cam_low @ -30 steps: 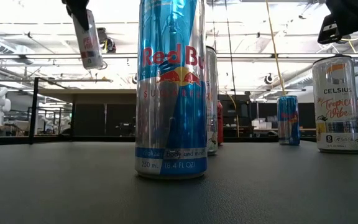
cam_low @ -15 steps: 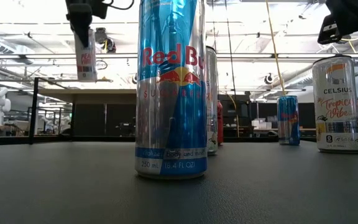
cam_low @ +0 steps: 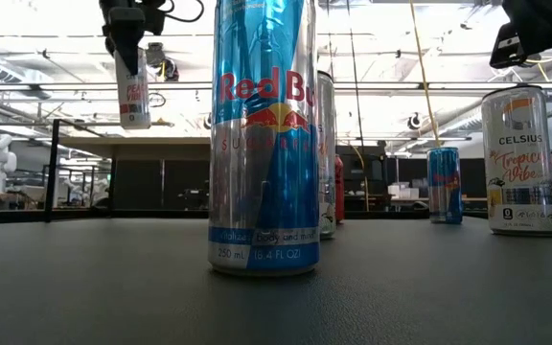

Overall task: Place canned beverage on shelf
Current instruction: Put the left white pink soda can on the shelf

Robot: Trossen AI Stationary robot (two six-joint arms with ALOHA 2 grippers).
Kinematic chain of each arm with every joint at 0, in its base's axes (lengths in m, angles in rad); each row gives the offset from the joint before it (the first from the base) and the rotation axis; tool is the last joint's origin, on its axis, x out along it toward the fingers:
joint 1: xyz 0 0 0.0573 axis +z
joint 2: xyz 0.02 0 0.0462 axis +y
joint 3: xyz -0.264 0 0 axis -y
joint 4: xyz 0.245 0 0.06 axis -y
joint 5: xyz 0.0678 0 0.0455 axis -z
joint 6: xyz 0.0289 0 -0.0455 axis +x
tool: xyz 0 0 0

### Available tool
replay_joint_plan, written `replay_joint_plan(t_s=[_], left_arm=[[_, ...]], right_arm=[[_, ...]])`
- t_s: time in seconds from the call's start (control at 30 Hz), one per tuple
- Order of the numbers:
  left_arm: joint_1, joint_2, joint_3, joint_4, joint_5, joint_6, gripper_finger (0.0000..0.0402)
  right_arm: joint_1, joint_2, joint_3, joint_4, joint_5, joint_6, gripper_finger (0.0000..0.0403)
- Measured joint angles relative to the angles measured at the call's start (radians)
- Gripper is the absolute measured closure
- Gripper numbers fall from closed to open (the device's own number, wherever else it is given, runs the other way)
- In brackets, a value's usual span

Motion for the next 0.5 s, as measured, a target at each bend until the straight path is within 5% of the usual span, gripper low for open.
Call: replay_joint_plan(t_s=[0.5], left_arm=[[0.002,0.0,-0.001,0.0,0.067,-0.027,0.0148]], right_arm=[[0.0,0.0,0.0,-0.035,0.0,0.079,0.0335]])
